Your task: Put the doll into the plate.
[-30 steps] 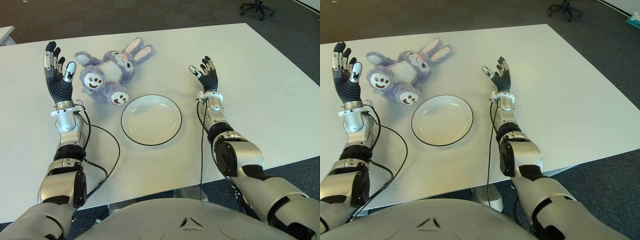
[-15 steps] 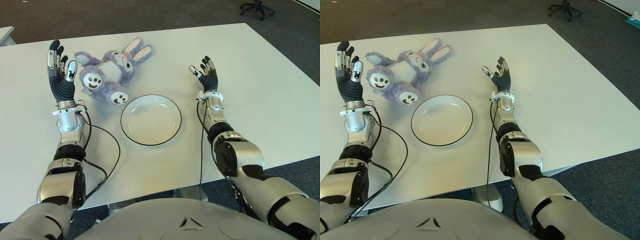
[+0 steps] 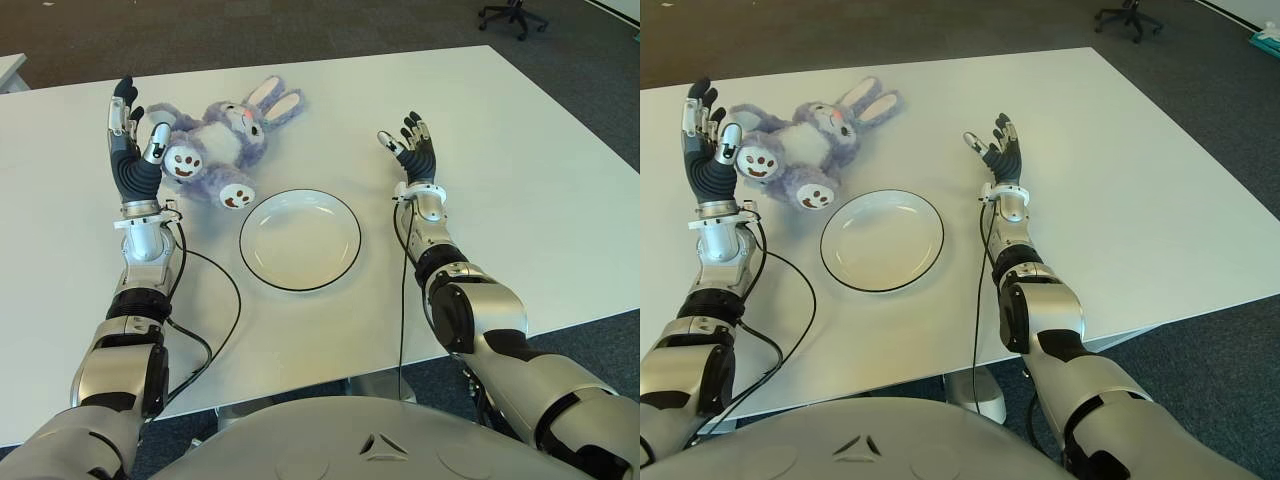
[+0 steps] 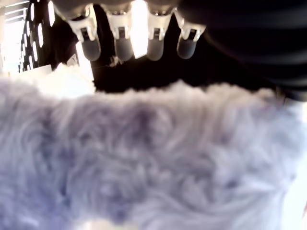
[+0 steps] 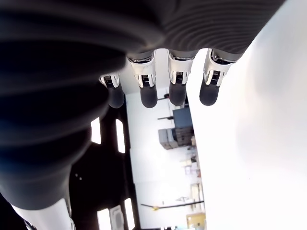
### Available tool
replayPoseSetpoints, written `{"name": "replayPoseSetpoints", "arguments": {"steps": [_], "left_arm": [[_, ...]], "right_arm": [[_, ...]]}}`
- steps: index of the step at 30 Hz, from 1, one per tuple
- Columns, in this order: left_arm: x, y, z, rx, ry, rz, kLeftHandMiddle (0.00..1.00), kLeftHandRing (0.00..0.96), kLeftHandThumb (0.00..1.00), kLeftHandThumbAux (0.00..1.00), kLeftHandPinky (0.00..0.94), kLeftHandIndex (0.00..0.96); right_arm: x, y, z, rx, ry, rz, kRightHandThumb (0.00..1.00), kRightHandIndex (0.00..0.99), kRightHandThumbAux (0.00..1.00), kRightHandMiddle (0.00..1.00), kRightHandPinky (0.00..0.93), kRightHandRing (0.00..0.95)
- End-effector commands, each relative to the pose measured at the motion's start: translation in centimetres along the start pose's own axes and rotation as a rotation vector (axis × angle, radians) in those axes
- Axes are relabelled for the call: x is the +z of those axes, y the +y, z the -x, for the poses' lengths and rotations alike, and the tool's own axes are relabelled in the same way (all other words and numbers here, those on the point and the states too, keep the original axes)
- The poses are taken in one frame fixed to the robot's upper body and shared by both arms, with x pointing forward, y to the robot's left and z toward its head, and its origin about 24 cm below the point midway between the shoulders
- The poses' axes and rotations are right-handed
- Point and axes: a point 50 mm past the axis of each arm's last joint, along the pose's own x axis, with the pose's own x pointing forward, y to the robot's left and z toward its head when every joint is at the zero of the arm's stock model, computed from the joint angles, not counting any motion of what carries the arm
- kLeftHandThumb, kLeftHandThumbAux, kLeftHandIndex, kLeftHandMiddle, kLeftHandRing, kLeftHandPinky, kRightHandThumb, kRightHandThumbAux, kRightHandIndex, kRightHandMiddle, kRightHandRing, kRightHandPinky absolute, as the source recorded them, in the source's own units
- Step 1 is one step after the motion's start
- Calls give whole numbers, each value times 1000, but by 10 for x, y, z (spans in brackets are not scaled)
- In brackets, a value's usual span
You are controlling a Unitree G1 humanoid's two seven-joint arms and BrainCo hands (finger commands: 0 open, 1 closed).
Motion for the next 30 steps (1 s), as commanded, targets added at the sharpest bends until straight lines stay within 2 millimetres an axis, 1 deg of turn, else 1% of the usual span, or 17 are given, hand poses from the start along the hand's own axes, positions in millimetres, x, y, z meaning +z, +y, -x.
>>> {"name": "replayPoseSetpoints", "arguments": {"steps": [1,8,13,18,30], "left_arm": [[-47,10,166,-207,515,-171,0,0,176,312,0,0],[-47,10,168,-211,518,-168,0,0,179,289,6,0],[-47,10,168,-211,516,-169,0,0,183,298,8,0],[-46,10,168,-210,504,-170,0,0,146,276,16,0],[-47,12,171,-238,517,-175,0,0,132,242,0,0]], "right_arm": [[-50,-11,32,-9,199,40,104,52,758,34,73,29],[-51,-11,32,-8,200,40,108,53,762,37,75,31],[-51,-11,32,-9,201,41,104,52,762,37,74,32],[-51,-11,32,-5,205,43,100,52,766,32,73,29],[-51,-12,32,4,202,41,107,47,774,25,67,27]]}}
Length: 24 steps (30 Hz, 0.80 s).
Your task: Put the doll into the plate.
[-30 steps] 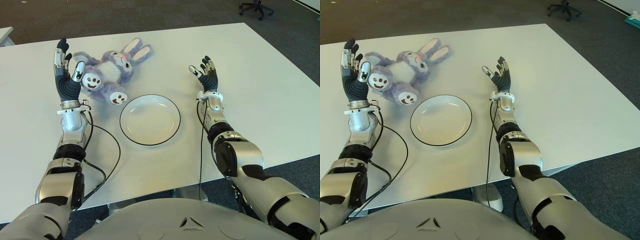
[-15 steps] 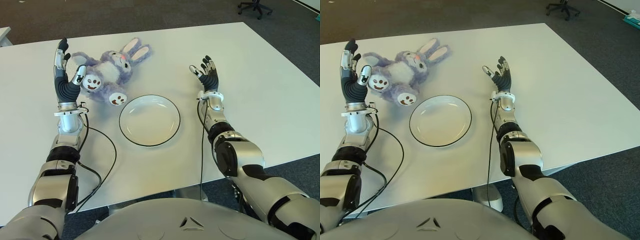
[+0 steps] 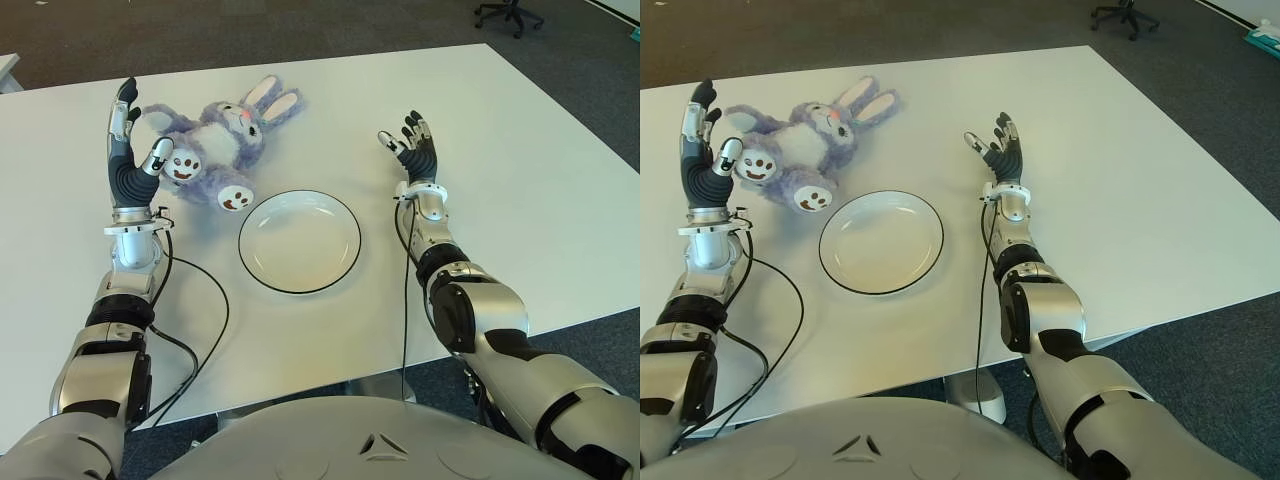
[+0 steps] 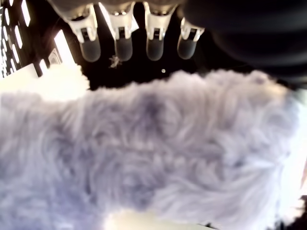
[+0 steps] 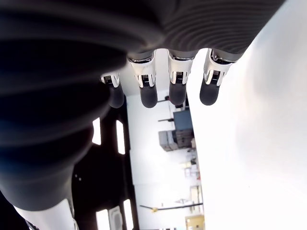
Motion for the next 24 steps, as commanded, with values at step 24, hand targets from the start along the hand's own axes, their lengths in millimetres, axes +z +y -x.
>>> {"name": "replayPoseSetpoints", "arguments": {"steps": [24], "left_arm": [[-36,-12,169,-220,541,-32,0,0,121,168,13,0]], "right_arm": [[-52,-11,33,-9,206,31,103,52,759,33,77,30]]}}
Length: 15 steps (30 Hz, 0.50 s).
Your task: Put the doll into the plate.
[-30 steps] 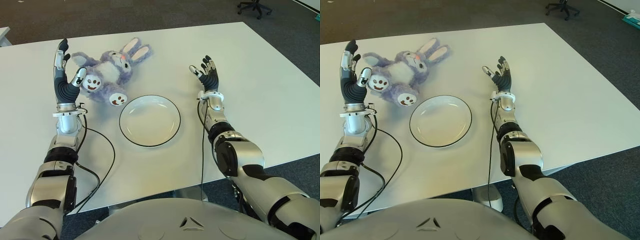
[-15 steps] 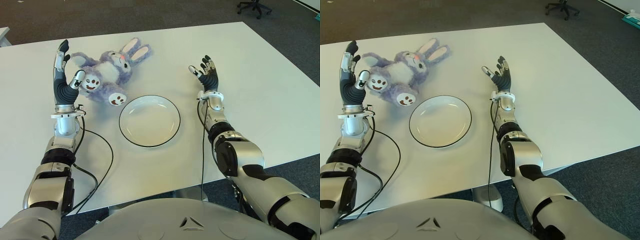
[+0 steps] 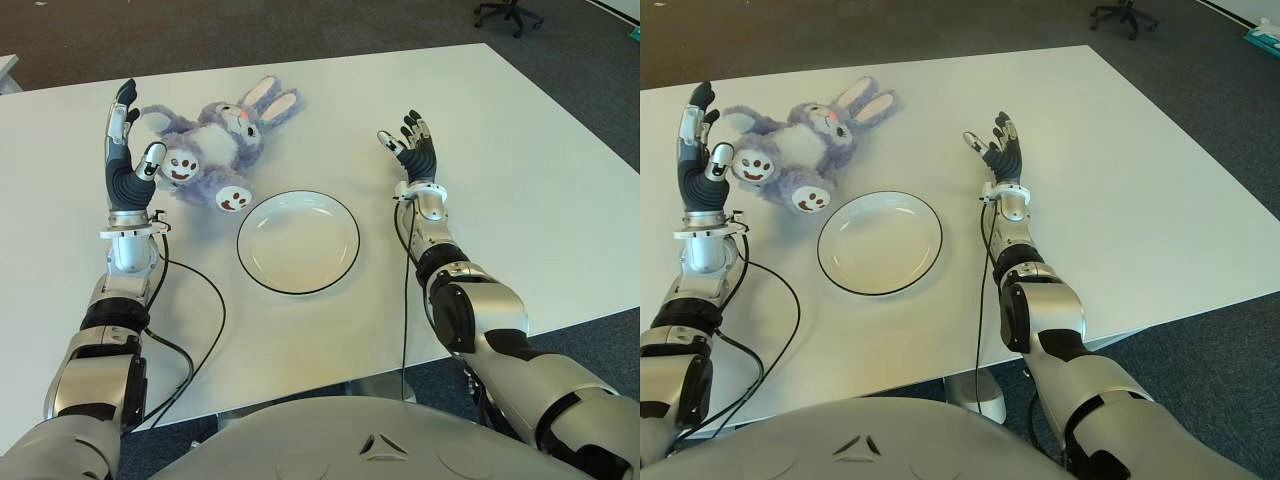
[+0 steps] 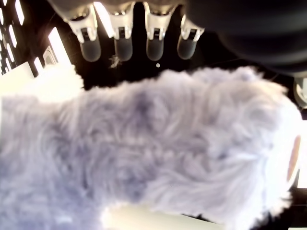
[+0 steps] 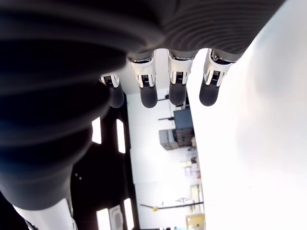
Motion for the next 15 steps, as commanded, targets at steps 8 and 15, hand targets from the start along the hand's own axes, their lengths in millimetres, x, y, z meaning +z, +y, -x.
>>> {"name": "replayPoseSetpoints", "arguments": {"steps": [8,15], "left_arm": [[-32,-19,167,-225,556,-30,0,0,121,164,17,0],[-31,-18,166,-253,531,-48,0,0,141,159,0,0]], "right_arm": [[-52,-12,33,-17,210,33,104,56,757,42,81,35],[-52,-11,33,-19,210,28,109,60,755,43,80,37]]}}
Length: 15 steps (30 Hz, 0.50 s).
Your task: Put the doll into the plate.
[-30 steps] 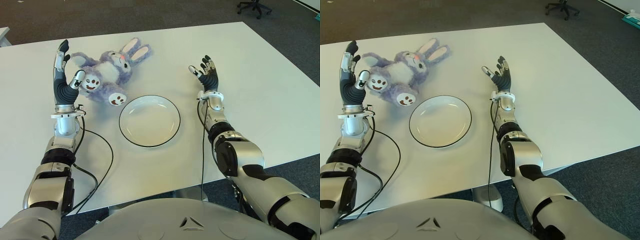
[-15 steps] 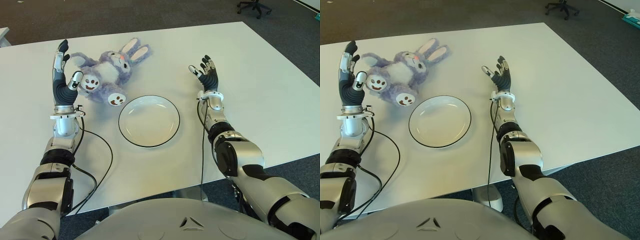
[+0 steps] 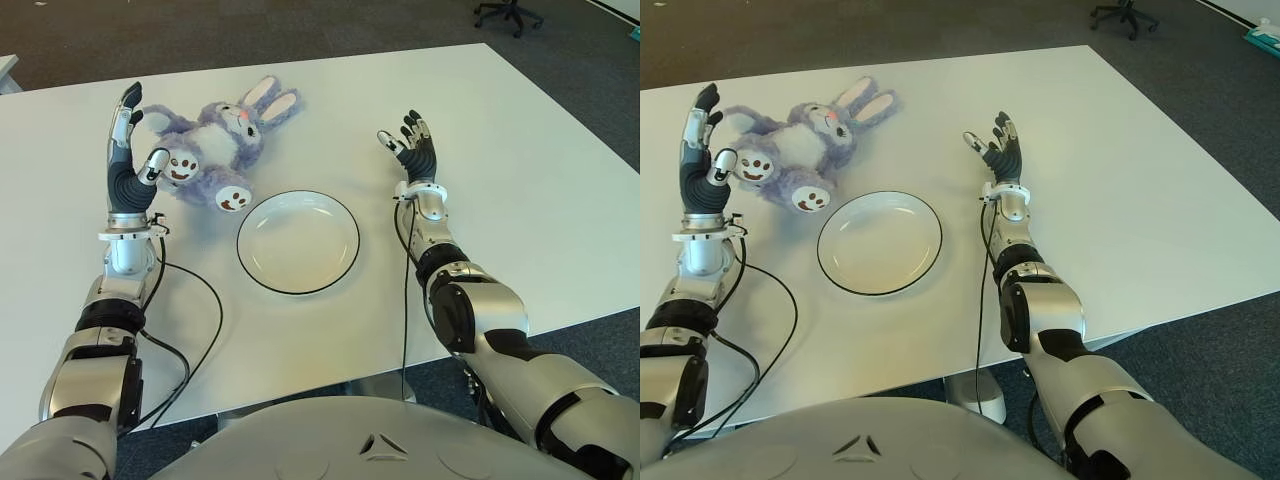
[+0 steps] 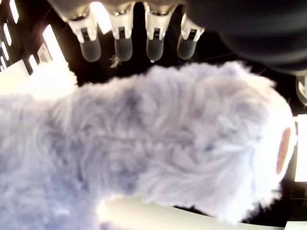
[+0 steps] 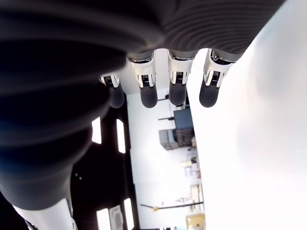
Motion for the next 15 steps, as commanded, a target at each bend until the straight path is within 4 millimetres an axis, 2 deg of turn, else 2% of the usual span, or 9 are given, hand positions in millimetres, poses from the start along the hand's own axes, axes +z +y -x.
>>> {"name": "replayPoseSetpoints", "arguments": {"steps": [1,10,15], "left_arm": [[-27,-29,161,-209,541,-2,0,0,143,159,0,0],[-23,-28,156,-198,480,-21,0,0,195,111,0,0],[-25,-26,160,-218,512,-34,0,0,258,76,0,0]], "right_arm": [[-52,-11,33,-18,210,27,108,60,754,43,80,37],[-52,-10,33,-15,213,30,111,57,751,43,79,37],[-52,-9,32,-16,211,28,118,59,757,44,76,37]]}}
